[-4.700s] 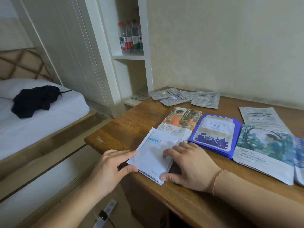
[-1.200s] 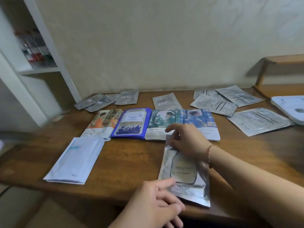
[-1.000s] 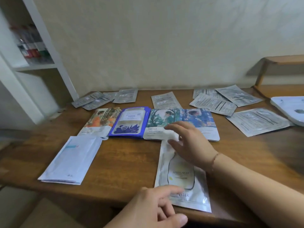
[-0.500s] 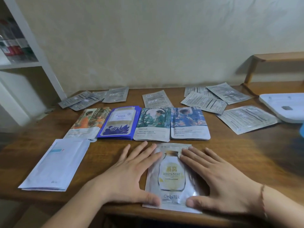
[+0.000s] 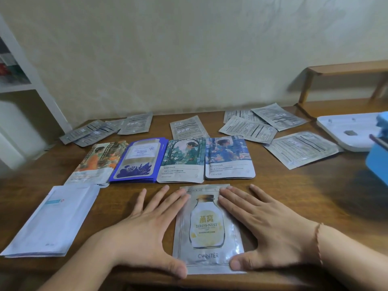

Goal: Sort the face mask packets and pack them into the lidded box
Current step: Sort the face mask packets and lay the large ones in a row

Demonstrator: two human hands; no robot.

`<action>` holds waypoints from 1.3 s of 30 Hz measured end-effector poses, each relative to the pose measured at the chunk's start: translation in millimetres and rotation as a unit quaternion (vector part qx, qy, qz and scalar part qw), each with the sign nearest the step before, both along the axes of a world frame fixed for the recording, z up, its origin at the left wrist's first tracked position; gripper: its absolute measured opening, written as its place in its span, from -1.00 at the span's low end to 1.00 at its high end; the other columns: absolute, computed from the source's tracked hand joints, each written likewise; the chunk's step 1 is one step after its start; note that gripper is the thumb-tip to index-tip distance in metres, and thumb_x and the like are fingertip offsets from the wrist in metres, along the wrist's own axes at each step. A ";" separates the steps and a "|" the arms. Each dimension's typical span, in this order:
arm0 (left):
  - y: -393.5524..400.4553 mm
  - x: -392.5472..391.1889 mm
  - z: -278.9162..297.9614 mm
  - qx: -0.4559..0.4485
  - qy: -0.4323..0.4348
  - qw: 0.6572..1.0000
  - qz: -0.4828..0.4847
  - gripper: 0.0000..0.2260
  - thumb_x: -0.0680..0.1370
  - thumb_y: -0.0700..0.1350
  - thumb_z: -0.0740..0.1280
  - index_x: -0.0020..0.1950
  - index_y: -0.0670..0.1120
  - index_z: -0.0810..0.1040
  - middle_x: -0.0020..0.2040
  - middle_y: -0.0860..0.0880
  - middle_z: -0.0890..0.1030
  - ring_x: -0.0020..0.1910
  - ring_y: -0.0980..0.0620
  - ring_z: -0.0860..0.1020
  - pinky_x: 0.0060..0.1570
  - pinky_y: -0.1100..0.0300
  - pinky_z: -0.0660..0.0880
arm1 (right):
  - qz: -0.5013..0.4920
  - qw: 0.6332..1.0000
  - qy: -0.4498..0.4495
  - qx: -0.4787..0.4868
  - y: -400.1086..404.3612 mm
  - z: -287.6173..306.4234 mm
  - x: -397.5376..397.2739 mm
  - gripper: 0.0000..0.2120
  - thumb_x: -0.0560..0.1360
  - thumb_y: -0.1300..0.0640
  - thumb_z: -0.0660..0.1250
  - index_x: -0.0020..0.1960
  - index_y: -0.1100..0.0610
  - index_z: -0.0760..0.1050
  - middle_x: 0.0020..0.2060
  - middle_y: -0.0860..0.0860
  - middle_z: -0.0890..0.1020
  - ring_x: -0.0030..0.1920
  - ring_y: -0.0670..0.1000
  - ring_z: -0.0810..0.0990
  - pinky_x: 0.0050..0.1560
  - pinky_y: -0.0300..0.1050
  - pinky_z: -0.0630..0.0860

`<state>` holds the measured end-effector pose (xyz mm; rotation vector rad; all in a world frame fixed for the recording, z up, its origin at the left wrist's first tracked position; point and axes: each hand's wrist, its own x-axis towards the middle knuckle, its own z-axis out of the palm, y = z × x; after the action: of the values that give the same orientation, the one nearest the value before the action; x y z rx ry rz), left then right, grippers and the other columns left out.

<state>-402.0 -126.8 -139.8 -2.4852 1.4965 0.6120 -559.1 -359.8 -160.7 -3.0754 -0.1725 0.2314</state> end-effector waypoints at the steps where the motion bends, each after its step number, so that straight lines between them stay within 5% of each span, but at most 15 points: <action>1: -0.5 1.5 2.2 0.008 0.008 1.000 0.001 0.21 0.20 0.60 0.28 0.44 0.22 -0.54 0.36 0.38 -0.57 0.34 0.26 -0.61 0.42 -0.13 -0.49 | 0.001 1.000 0.000 0.001 -0.5 0.7 -0.2 0.11 0.30 -0.62 0.04 0.55 -0.04 -0.37 0.50 -0.16 -0.39 0.45 -0.20 -0.48 0.48 0.04 -0.35; 23: -8.6 1.6 19.4 0.047 0.075 0.996 0.011 0.25 0.20 0.48 0.44 0.37 0.31 -0.59 0.23 0.48 -0.61 0.29 0.34 -0.62 0.41 -0.05 -0.50 | -0.010 1.000 -0.022 0.010 -6.5 -0.8 -4.0 0.23 0.23 -0.64 0.09 0.57 0.09 -0.30 0.53 -0.06 -0.33 0.47 -0.09 -0.47 0.48 0.00 -0.34; 29: -11.4 -9.9 32.5 0.041 0.095 0.993 0.052 0.19 0.27 0.32 0.51 0.32 0.38 -0.54 -0.13 0.56 -0.65 -0.21 0.57 -0.67 0.25 0.09 -0.46 | -0.010 1.000 -0.014 0.000 -5.9 0.6 -5.0 0.22 0.24 -0.64 0.07 0.56 0.08 -0.32 0.52 -0.07 -0.35 0.47 -0.11 -0.47 0.51 -0.01 -0.32; 32: -9.3 -10.4 30.8 0.027 0.086 0.995 0.034 0.20 0.26 0.32 0.51 0.37 0.33 -0.52 -0.14 0.61 -0.64 -0.13 0.56 -0.68 0.30 0.06 -0.48 | -0.014 1.000 -0.011 -0.006 -6.7 -0.9 -5.2 0.22 0.24 -0.65 0.06 0.56 0.07 -0.33 0.52 -0.07 -0.35 0.47 -0.12 -0.47 0.52 0.00 -0.31; 36: -1.8 0.7 16.0 -0.006 0.077 0.997 0.002 0.22 0.21 0.45 0.44 0.43 0.32 -0.50 0.30 0.49 -0.55 0.30 0.35 -0.61 0.42 -0.10 -0.48 | -0.007 1.000 -0.013 -0.007 -5.3 -0.6 -5.3 0.22 0.22 -0.65 0.06 0.56 0.05 -0.34 0.52 -0.09 -0.36 0.46 -0.15 -0.47 0.52 -0.01 -0.31; 39: -3.9 2.7 14.7 -0.043 0.083 0.996 -0.003 0.11 0.21 0.54 0.28 0.43 0.35 -0.48 0.38 0.45 -0.49 0.37 0.34 -0.53 0.48 -0.08 -0.40 | -0.042 0.995 -0.044 0.084 -19.3 11.4 -8.5 0.17 0.18 -0.66 0.00 0.56 -0.06 -0.31 0.53 -0.16 -0.31 0.49 -0.21 -0.37 0.54 -0.08 -0.22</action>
<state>-399.3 -130.7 -125.0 -2.5478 1.6183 0.7872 -567.6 -379.2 -149.4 -2.9194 -0.0625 0.0735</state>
